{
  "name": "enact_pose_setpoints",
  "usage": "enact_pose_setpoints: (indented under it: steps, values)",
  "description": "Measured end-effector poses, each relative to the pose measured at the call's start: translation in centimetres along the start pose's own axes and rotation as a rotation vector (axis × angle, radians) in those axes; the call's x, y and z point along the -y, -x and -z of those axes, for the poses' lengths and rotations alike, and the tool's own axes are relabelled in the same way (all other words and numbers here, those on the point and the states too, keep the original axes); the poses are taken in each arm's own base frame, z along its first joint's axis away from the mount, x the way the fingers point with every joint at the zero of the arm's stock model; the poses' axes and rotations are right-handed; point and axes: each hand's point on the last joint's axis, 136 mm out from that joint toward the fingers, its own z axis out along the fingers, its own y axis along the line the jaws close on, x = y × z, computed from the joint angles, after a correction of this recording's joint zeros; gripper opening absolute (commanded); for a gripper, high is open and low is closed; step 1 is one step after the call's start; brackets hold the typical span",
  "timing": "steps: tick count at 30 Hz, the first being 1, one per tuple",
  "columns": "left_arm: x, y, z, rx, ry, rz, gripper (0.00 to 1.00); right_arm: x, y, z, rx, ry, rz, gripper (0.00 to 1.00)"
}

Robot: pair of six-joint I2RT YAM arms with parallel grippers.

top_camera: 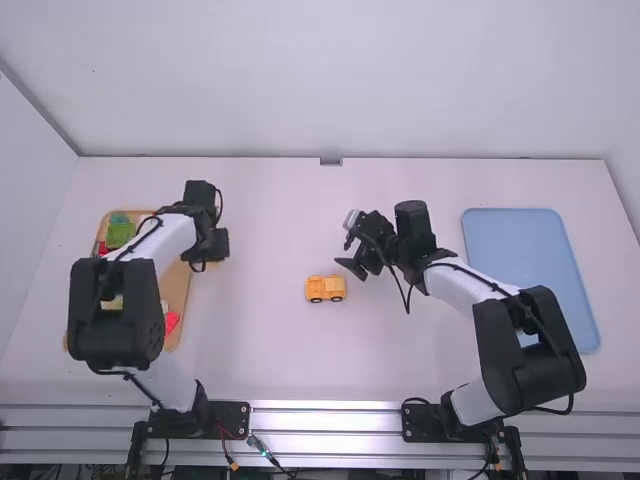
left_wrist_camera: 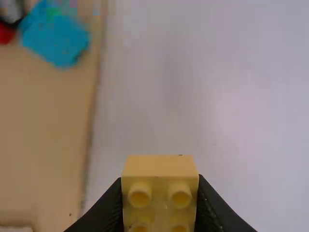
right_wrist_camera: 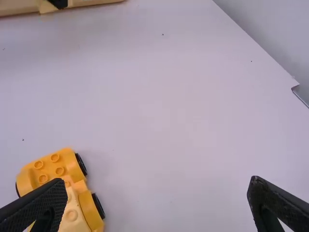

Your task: Assemble lego blocks to make yellow taxi

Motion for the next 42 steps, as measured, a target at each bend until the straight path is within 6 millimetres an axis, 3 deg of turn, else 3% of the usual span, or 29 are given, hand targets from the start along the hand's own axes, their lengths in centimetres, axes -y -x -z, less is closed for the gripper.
enact_pose_setpoints:
  steps: [4, 7, 15, 19, 22, 25, 34, 42]
  values:
    - [4.6, -0.8, 0.5, 0.0, -0.101, -0.336, 0.22, -0.1, -0.3, 0.0, -0.01, 0.006, -0.01, 0.99]
    - [8.9, -1.8, 1.2, 0.019, -0.226, -0.597, 0.13, 0.2, -0.6, 0.3, -0.016, -0.001, -0.02, 0.99]
    - [15.2, -6.1, 2.9, 0.019, -0.406, -1.07, 0.19, 0.7, -1.2, 0.7, -0.02, -0.005, -0.045, 0.99]
    - [16.5, -6.9, 3.3, 0.042, -0.433, -1.204, 0.21, 0.6, -1.2, 0.8, -0.021, 0.0, -0.049, 0.99]
    - [17.3, -6.8, 3.2, 0.089, -0.439, -1.285, 0.07, 0.4, -1.3, 0.8, -0.025, 0.007, -0.055, 0.99]
    - [17.3, -6.8, 2.3, 0.116, -0.423, -1.318, 0.02, 0.3, -1.5, 0.8, -0.033, 0.012, -0.06, 0.99]
    - [15.3, -9.3, -0.5, 0.071, -0.355, -1.408, 0.02, 1.4, -2.2, 1.4, -0.039, -0.015, -0.084, 0.99]
    - [15.5, -9.2, -1.3, 0.121, -0.343, -1.456, 0.02, 1.4, -2.3, 1.5, -0.041, -0.013, -0.085, 0.99]
